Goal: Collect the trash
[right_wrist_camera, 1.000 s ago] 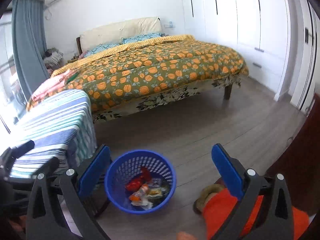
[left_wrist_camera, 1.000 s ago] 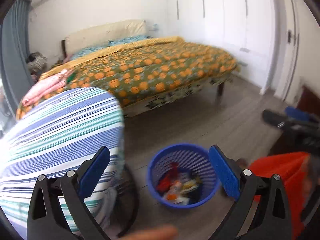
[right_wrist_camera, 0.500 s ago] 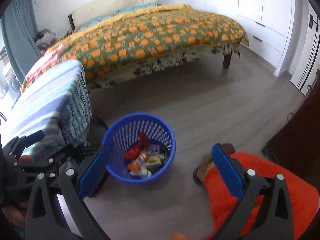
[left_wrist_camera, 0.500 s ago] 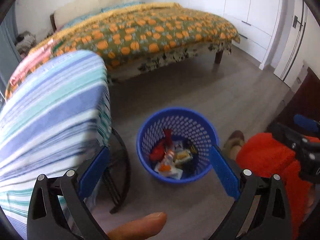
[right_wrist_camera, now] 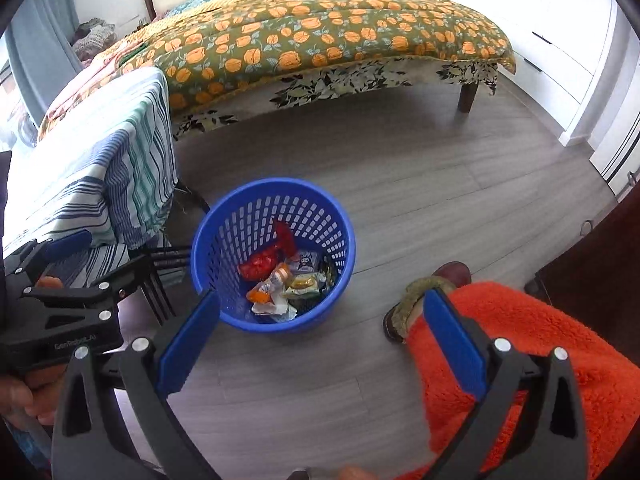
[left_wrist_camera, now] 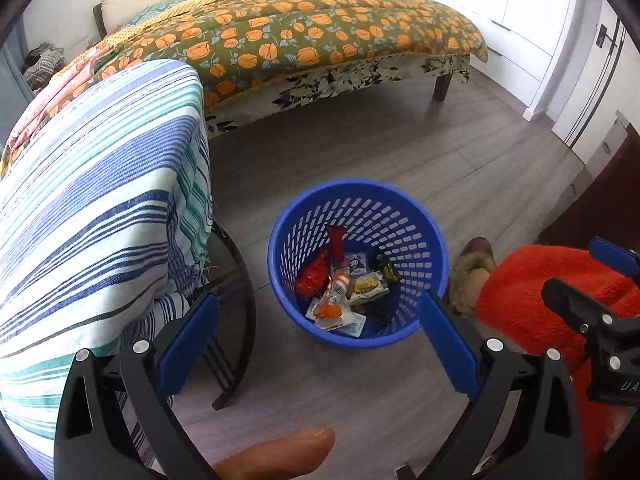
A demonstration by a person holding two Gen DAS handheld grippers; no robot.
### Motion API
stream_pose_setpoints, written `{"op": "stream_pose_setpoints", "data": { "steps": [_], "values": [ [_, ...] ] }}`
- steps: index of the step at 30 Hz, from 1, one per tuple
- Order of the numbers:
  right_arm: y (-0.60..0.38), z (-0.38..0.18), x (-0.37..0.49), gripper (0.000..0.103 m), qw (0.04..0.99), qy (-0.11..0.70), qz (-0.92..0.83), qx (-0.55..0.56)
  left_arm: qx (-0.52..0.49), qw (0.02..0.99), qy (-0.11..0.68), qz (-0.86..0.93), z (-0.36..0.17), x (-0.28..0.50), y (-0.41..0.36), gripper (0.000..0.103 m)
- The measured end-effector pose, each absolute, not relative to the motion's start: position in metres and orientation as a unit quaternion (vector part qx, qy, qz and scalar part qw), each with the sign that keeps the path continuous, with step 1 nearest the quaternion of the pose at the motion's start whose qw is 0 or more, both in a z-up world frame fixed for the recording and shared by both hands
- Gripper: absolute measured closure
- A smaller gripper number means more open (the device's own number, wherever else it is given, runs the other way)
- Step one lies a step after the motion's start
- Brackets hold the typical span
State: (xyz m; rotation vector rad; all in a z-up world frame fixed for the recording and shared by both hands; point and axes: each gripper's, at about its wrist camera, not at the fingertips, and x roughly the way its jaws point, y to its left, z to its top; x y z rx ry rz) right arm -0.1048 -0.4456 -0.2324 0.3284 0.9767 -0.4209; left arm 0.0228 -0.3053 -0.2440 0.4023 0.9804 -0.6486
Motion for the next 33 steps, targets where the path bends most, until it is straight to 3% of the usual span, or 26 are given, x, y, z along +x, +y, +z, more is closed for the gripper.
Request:
{"op": "stream_pose_setpoints", "data": {
  "steps": [33],
  "values": [
    [-0.442,-0.240,-0.100,0.005,0.842,0.478,-0.202,0.149,0.196,0.808,0.474,-0.291,-0.256,0.025,-0.307,0.005]
  ]
}}
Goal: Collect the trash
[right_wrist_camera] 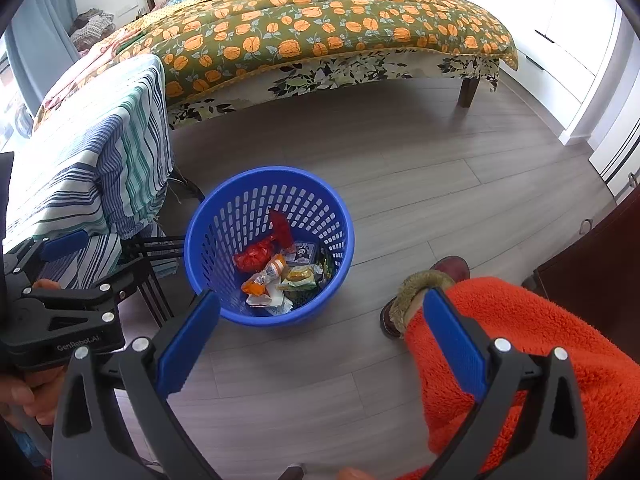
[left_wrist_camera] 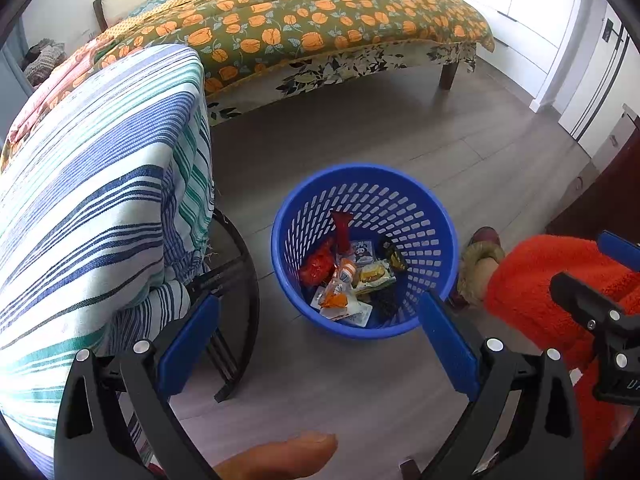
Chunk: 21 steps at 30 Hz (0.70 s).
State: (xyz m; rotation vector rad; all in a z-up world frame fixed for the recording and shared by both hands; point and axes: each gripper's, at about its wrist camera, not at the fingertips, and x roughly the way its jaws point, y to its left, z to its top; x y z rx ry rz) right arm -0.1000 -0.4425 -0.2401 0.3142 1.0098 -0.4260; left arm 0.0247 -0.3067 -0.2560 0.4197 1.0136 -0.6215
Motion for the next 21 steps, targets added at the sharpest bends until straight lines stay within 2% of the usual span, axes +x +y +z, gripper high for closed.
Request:
{"op": "stream_pose_setpoints", "data": {
  "steps": [21],
  "values": [
    [-0.4395,-0.2413,-0.0995,0.005,0.842,0.479,-0.200,0.147,0.196,0.808,0.475,-0.288,-0.2568,0.0261,-0.3044,0.005]
  ]
}}
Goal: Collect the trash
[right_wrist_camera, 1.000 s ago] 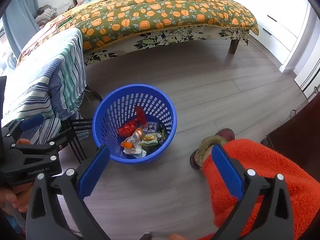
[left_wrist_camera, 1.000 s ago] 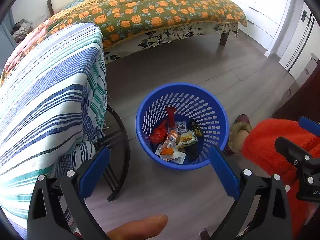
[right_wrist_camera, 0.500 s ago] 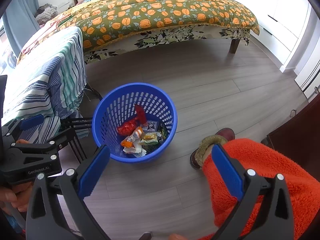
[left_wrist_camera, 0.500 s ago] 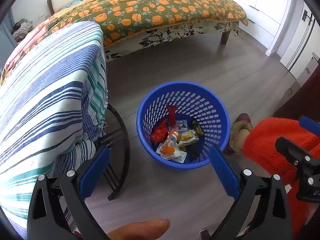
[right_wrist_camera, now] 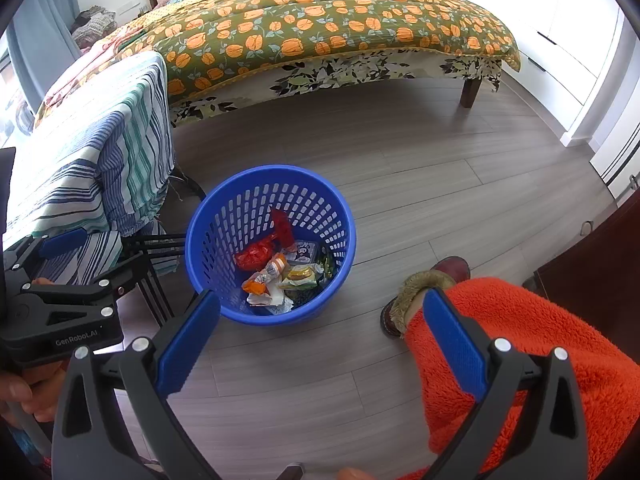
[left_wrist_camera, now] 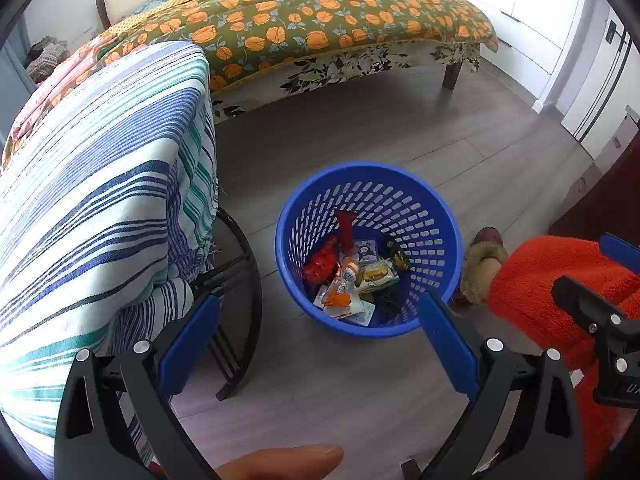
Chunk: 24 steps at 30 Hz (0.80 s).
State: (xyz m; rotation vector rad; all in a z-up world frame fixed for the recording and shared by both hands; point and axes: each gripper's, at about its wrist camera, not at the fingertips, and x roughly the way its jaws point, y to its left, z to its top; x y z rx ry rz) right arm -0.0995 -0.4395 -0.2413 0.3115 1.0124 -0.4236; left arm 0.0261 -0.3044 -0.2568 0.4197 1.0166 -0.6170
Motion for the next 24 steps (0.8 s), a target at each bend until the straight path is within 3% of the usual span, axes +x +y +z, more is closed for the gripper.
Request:
{"op": "stream_pose_setpoints", "data": {
  "steps": [24],
  "values": [
    [-0.4376,-0.2412,-0.0995,0.005,0.842,0.480,-0.199,0.146,0.196,0.808,0.476,-0.288,-0.2565,0.0261,-0.3041,0.005]
  ]
}}
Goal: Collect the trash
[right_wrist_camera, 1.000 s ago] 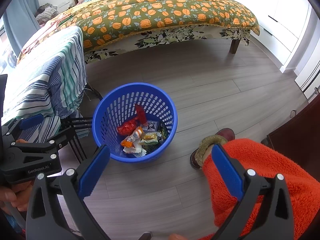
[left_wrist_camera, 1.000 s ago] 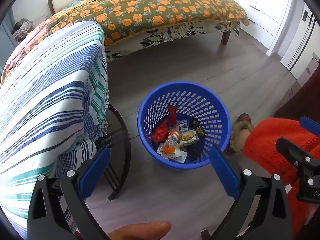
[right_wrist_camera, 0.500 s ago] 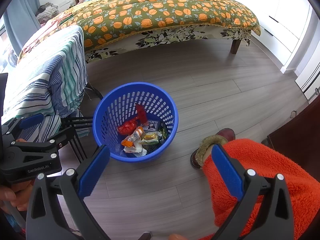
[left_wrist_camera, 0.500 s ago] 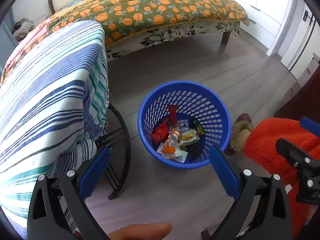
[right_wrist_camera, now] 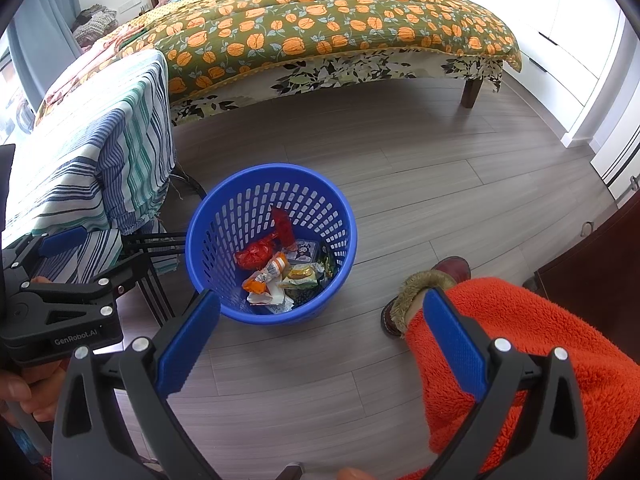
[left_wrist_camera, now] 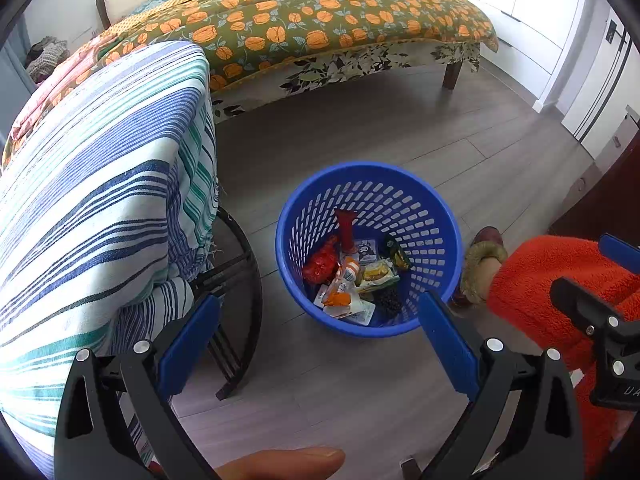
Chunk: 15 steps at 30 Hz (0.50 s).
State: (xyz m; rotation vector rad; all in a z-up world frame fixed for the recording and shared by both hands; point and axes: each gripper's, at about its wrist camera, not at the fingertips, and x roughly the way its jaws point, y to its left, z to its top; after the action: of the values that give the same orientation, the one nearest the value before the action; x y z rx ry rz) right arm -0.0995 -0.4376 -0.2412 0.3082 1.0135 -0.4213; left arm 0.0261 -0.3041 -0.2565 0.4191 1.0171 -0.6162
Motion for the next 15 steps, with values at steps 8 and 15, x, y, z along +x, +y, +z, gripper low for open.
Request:
{"op": "stream_pose_setpoints", "data": {
  "steps": [8,15],
  "values": [
    [-0.4370,-0.2413,-0.0995,0.005,0.842,0.480,-0.199,0.146,0.196,0.808,0.476,-0.288,-0.2566,0.0272,-0.3037,0.005],
    [-0.4368,-0.2413,-0.0994,0.005,0.842,0.480,-0.198,0.145,0.196,0.808,0.476,-0.288,-0.2566,0.0272,-0.3036,0.005]
  ]
}}
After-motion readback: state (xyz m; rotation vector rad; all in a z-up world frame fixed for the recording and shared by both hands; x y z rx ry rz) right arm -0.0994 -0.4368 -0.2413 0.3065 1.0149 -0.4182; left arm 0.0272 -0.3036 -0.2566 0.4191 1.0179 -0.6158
